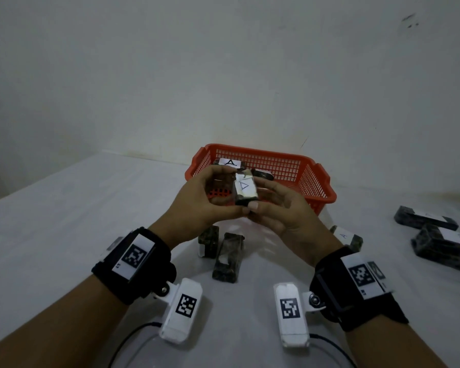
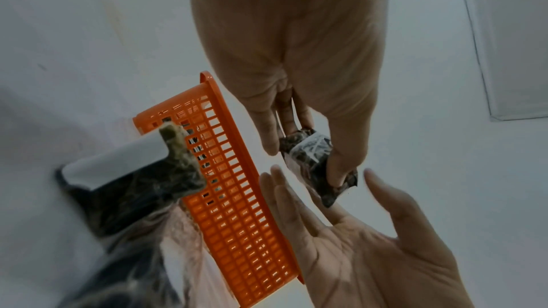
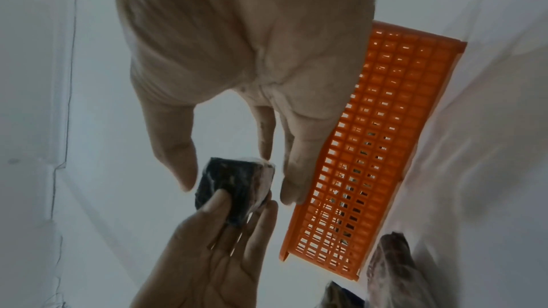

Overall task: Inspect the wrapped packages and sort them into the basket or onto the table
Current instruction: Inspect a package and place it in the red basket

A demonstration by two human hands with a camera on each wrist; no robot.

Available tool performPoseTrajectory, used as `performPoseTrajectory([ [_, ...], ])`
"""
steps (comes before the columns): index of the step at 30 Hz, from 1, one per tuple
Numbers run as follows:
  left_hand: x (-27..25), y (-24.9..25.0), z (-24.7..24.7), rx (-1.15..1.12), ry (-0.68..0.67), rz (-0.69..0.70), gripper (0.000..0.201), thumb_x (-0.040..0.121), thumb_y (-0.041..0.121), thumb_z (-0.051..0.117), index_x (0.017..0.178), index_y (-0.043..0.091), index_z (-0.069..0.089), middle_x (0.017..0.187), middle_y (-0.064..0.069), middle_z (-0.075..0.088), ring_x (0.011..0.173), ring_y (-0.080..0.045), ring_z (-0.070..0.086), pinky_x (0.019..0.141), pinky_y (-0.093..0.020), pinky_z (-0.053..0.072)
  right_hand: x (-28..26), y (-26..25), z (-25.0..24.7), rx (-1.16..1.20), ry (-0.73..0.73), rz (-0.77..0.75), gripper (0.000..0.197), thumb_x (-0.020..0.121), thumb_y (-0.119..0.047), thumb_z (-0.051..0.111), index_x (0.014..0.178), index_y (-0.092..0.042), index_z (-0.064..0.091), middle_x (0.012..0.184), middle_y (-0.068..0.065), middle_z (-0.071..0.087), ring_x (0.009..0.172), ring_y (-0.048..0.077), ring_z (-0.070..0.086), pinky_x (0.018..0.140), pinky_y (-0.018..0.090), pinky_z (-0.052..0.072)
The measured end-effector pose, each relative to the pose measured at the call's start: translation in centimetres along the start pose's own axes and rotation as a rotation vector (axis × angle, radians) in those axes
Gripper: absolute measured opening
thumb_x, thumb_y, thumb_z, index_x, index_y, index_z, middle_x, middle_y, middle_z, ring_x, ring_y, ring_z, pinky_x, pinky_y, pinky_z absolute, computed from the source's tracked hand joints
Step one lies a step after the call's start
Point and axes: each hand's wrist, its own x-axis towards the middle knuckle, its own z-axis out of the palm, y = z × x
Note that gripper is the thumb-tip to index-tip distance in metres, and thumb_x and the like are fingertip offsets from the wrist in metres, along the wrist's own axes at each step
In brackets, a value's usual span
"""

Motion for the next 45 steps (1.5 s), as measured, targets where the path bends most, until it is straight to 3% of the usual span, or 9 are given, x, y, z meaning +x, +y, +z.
performPoseTrajectory([
  [8,0.1,-0.6,0.8,0.046,0.017,-0.013,0.071,0.067,0.015,0.093,0.128,0.017,0.057,0.124,0.002,0.071,0.113,-0.008,0.070,0.091,-0.026,0.060,-0.1,-1.0,0.2,0.062,0.156,0.097,0.018,0.098,-0.010,0.066,0.114,-0.002,0.069,0.103,0.017,0.079,0.089,0.027,0.079,0.071,0.034,0.064],
  [13,0.9,0.7,-0.1,0.168,0.086,-0.098,0.037,0.081,0.045,0.078,0.113,0.027,0.069,0.111,0.011,0.074,0.105,-0.003,0.069,0.087,-0.022,0.055,0.6,-1.5,-0.8,-0.050,0.255,0.110,0.018,0.099,-0.009,0.064,0.111,-0.011,0.078,0.106,0.013,0.080,0.098,0.028,0.076,0.075,0.034,0.064],
  [19,5.6,0.6,-4.4,0.199,0.385,-0.214,0.008,0.092,0.021,0.071,0.100,0.018,0.071,0.095,0.007,0.072,0.091,-0.009,0.067,0.073,-0.020,0.051,4.0,-3.2,-1.2,-0.207,0.264,0.130,0.021,0.097,-0.007,0.065,0.104,-0.016,0.082,0.106,0.010,0.079,0.092,0.024,0.074,0.072,0.032,0.059],
  [25,11.3,-1.0,-6.6,0.213,0.316,-0.478,0.014,0.091,0.018,0.066,0.088,0.005,0.067,0.075,0.001,0.061,0.063,-0.008,0.053,0.049,-0.019,0.040,9.4,-4.1,0.0,-0.320,0.265,0.177,0.007,0.091,-0.003,0.073,0.086,-0.006,0.077,0.107,0.020,0.075,0.097,0.032,0.074,0.075,0.036,0.064],
  [30,14.0,-4.1,-6.4,0.049,0.184,-0.658,0.028,0.095,0.022,0.063,0.104,-0.004,0.065,0.108,-0.022,0.073,0.085,-0.035,0.071,0.083,-0.045,0.060,14.1,-1.4,0.4,-0.530,0.302,0.313,0.015,0.079,-0.010,0.081,0.066,-0.005,0.075,0.075,0.013,0.074,0.074,0.027,0.073,0.080,0.045,0.065],
  [33,14.8,-5.4,-6.2,0.026,0.159,-0.699,0.030,0.096,0.025,0.059,0.105,-0.004,0.065,0.110,-0.026,0.073,0.096,-0.040,0.074,0.094,-0.052,0.059,15.9,-0.4,0.3,-0.697,0.243,0.402,0.029,0.066,-0.025,0.085,0.082,-0.002,0.079,0.085,0.011,0.079,0.082,0.024,0.077,0.079,0.042,0.065],
  [38,15.7,-7.1,-6.1,0.046,0.132,-0.700,0.025,0.106,0.018,0.047,0.085,0.009,0.058,0.088,-0.010,0.063,0.078,-0.025,0.063,0.099,-0.049,0.054,17.8,0.5,0.5,-0.893,0.149,0.515,0.028,0.078,-0.022,0.083,0.095,-0.001,0.078,0.097,0.009,0.080,0.091,0.023,0.077,0.076,0.033,0.062],
  [42,15.8,-8.1,-6.0,0.101,0.138,-0.663,0.030,0.105,0.020,0.048,0.076,0.016,0.054,0.103,-0.015,0.061,0.088,-0.028,0.060,0.098,-0.047,0.054,18.4,1.0,1.2,-0.983,0.129,0.558,0.021,0.079,-0.029,0.081,0.080,-0.014,0.067,0.081,0.000,0.069,0.068,0.013,0.064,0.048,0.020,0.045],
  [45,15.8,-8.4,-6.1,0.131,0.132,-0.661,0.030,0.105,0.019,0.047,0.076,0.017,0.054,0.104,-0.016,0.061,0.091,-0.029,0.061,0.098,-0.050,0.056,18.7,1.5,1.3,-0.996,0.132,0.577,0.024,0.078,-0.029,0.082,0.088,-0.010,0.072,0.094,0.005,0.077,0.089,0.019,0.075,0.057,0.023,0.049],
])
